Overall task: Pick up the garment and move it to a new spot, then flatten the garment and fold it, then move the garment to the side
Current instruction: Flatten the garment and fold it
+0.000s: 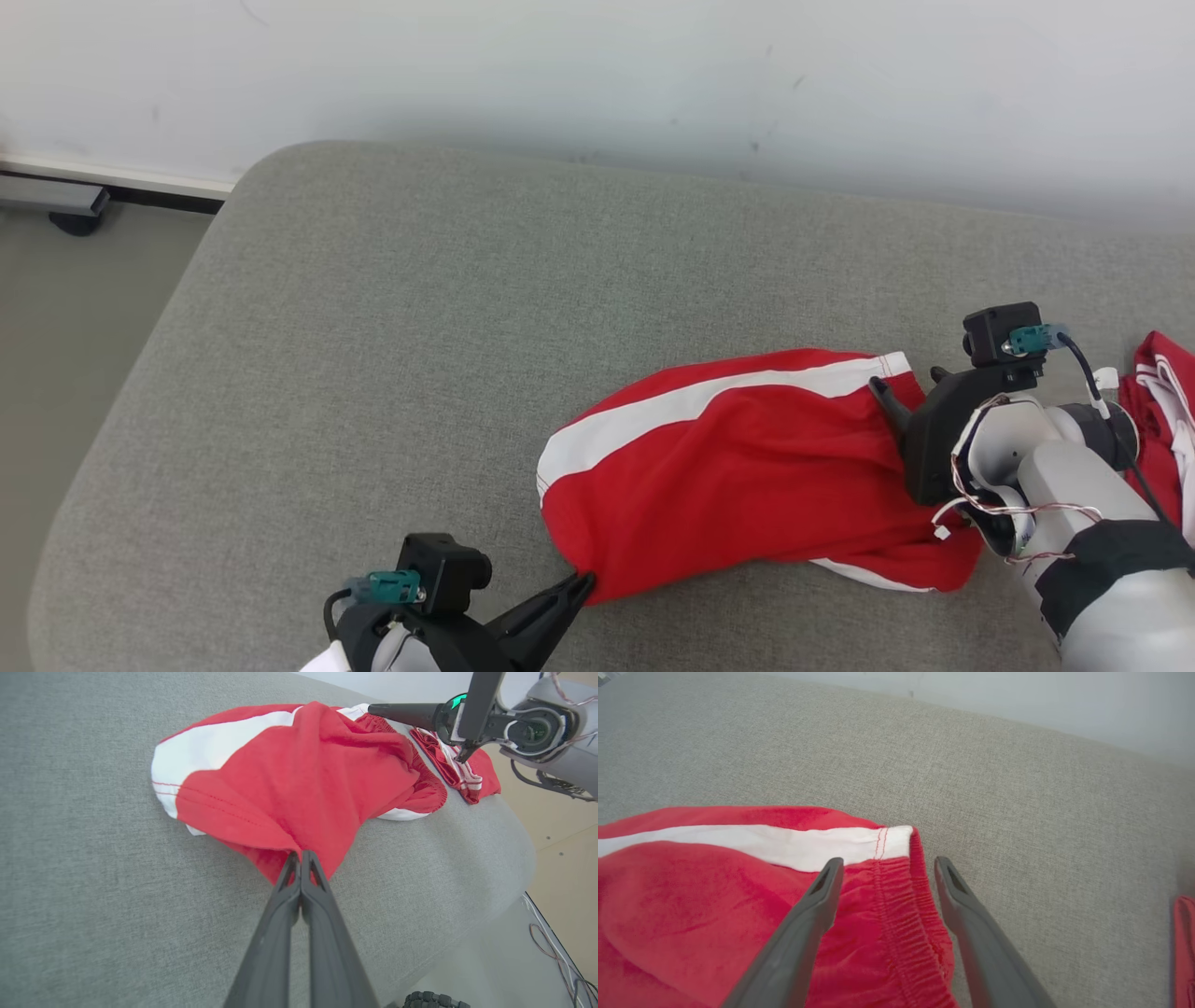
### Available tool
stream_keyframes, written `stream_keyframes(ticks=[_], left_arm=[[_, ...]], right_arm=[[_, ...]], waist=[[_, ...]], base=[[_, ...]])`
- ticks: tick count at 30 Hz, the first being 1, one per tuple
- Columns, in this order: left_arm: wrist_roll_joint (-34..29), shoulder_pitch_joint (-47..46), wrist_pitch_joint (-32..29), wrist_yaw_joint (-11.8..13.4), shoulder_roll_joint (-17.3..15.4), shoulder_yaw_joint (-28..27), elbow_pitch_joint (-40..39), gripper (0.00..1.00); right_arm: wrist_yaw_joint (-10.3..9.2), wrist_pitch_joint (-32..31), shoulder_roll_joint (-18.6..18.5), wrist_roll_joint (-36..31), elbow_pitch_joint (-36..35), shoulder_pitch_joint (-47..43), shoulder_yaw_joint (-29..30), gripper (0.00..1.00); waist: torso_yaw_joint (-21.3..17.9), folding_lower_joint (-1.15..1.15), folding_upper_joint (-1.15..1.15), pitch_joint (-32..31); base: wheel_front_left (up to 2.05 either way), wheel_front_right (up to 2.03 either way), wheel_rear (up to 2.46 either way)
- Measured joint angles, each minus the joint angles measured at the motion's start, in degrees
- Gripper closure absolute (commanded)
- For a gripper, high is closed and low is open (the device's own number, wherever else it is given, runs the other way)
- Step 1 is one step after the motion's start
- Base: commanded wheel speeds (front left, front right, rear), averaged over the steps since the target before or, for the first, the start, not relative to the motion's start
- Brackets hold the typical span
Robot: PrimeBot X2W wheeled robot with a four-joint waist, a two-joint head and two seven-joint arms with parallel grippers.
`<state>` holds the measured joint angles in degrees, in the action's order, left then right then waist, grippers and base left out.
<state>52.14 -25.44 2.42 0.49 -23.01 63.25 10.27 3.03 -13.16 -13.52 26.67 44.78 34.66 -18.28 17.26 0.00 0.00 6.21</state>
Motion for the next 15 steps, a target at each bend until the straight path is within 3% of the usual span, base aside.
stream_keyframes(ticks=[15], left_arm=[[2.2, 0.1, -4.4, 1.1, -0.8, 0.0, -4.2, 1.00]], right_arm=[[1.01, -1.5, 0.5, 0.0, 7.7, 3.6, -0.7, 0.00]], waist=[[1.0, 0.00, 0.00, 1.7]], base=[[0.00, 0.00, 0.00]])
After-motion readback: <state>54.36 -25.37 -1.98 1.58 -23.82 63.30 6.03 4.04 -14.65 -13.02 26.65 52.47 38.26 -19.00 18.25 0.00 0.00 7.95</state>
